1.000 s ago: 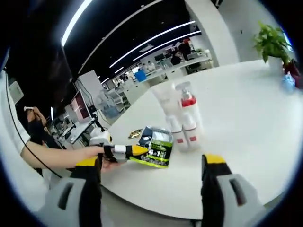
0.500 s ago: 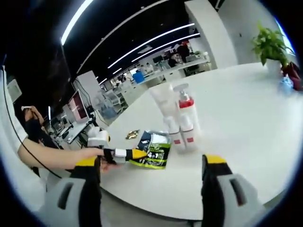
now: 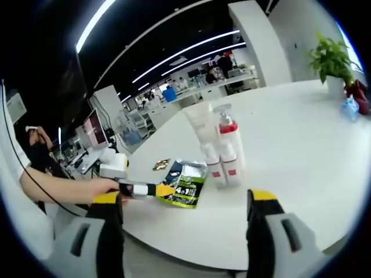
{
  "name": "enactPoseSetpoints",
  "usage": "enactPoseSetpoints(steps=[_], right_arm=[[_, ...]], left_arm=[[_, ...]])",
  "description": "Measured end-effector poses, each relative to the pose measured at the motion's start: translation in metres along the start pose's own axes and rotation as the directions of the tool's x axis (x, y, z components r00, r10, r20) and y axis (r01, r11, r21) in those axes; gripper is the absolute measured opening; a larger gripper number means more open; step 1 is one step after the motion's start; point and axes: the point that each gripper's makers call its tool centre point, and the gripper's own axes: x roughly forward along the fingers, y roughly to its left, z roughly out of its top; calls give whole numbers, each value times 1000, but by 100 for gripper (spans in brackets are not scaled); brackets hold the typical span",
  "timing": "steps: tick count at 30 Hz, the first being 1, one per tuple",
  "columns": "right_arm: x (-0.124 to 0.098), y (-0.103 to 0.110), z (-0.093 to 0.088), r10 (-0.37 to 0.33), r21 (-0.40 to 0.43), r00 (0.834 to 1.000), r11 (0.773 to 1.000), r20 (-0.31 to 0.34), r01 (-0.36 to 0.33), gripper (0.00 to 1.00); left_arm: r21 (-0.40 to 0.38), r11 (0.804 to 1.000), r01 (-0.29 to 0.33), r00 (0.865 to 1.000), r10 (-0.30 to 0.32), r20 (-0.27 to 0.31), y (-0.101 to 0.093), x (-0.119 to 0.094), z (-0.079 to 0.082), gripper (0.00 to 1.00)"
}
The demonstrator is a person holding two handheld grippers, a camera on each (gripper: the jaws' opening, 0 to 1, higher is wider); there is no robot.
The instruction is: Arrange the skincare products in the storage area until every visible bottle or jar stands upright without overlapping.
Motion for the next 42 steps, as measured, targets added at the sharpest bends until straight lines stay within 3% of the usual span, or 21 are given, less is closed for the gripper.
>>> enactPoseSetpoints(steps=[6, 8, 11, 13, 17, 18, 20, 22, 26, 29, 42], right_arm=[[0, 0, 0, -2, -8, 1000, 1000, 1, 2, 88], [0, 0, 0, -3, -10, 1000, 1000, 0, 3, 88], [0, -1, 0, -6, -14, 1000, 1000, 1, 6, 88], [0, -1, 0, -9, -15, 1000, 1000, 1, 9, 88], [0, -2, 1, -15, -16, 1000, 1000, 2, 15, 88], [0, -2, 1, -16, -15, 1000, 1000, 2, 16, 88], [0, -3, 1, -19, -15, 1000, 1000, 2, 19, 88], [0, -4, 1, -22, -16, 1000, 1000, 3, 22, 88], [1, -5, 1, -32, -21, 1000, 999, 1, 32, 88], [1, -6, 1, -38, -27, 999, 999, -4, 38, 88], [4, -8, -3, -53, -50, 998, 997, -29, 52, 87]], left_arm=[[160, 986, -41, 999, 44, -19, 5, -10, 3, 27], [215, 975, -62, 998, 65, -6, 9, -12, 7, 29], [290, 956, -47, 999, 48, 2, 7, -12, 14, 27], [384, 923, -37, 999, 38, 5, 4, -9, 19, 29], [566, 824, 3, 999, 20, -34, -3, 0, 19, 36], [615, 788, 17, 998, 27, -62, -4, 3, 16, 37], [645, 763, 44, 995, 24, -97, -4, 9, 12, 38], [625, 778, 53, 994, 21, -110, -4, 14, 11, 41], [631, 773, 73, 986, 38, -161, 2, 20, 5, 45], [618, 780, 96, 981, 31, -191, 5, 23, 1, 47], [611, 784, 107, 982, 14, -190, 4, 26, 7, 47]])
